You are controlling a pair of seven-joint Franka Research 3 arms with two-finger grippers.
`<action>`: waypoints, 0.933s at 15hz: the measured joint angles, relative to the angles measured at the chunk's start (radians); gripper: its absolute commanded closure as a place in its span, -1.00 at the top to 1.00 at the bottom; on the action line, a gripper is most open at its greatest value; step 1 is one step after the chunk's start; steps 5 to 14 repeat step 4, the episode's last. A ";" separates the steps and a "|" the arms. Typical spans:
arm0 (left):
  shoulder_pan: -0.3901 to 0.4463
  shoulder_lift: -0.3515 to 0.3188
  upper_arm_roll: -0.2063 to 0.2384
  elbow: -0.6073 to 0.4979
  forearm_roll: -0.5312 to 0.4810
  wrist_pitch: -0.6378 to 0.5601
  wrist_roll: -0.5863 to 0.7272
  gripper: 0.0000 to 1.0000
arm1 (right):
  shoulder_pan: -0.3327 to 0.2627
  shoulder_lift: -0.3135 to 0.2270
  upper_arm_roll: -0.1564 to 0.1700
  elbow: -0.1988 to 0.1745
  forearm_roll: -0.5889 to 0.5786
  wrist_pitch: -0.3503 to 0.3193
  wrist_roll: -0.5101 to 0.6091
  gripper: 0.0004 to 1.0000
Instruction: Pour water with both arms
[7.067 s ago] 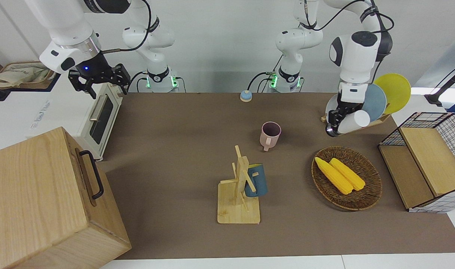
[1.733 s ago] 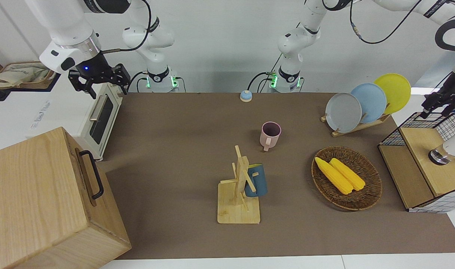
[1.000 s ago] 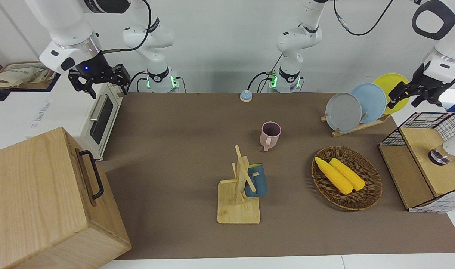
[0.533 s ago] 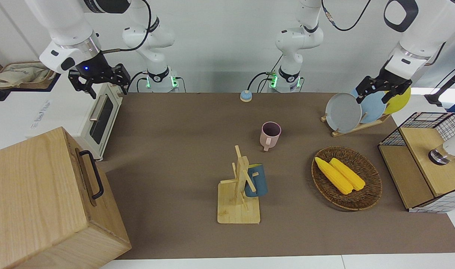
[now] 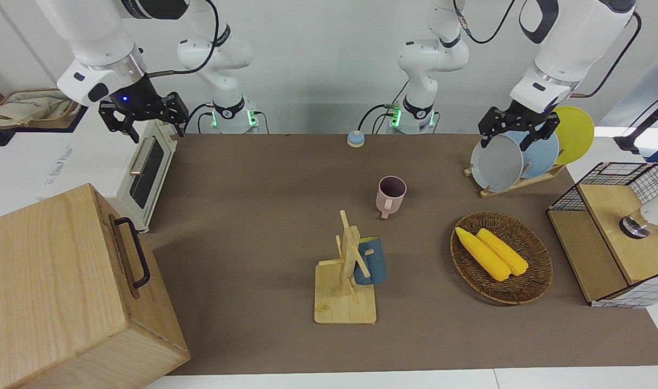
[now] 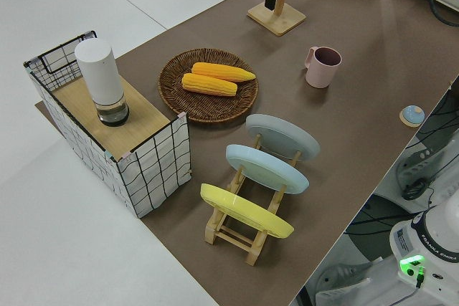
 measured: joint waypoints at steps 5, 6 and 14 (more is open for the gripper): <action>-0.074 -0.001 0.036 0.000 0.000 -0.003 0.000 1.00 | 0.000 0.000 0.000 0.000 0.000 0.000 0.000 0.97; -0.074 -0.001 0.036 0.000 0.000 -0.003 0.000 1.00 | 0.000 0.000 0.000 0.000 0.000 0.000 0.000 0.97; -0.074 -0.001 0.036 0.000 0.000 -0.003 0.000 1.00 | 0.000 0.000 0.000 0.000 0.000 0.000 0.000 0.97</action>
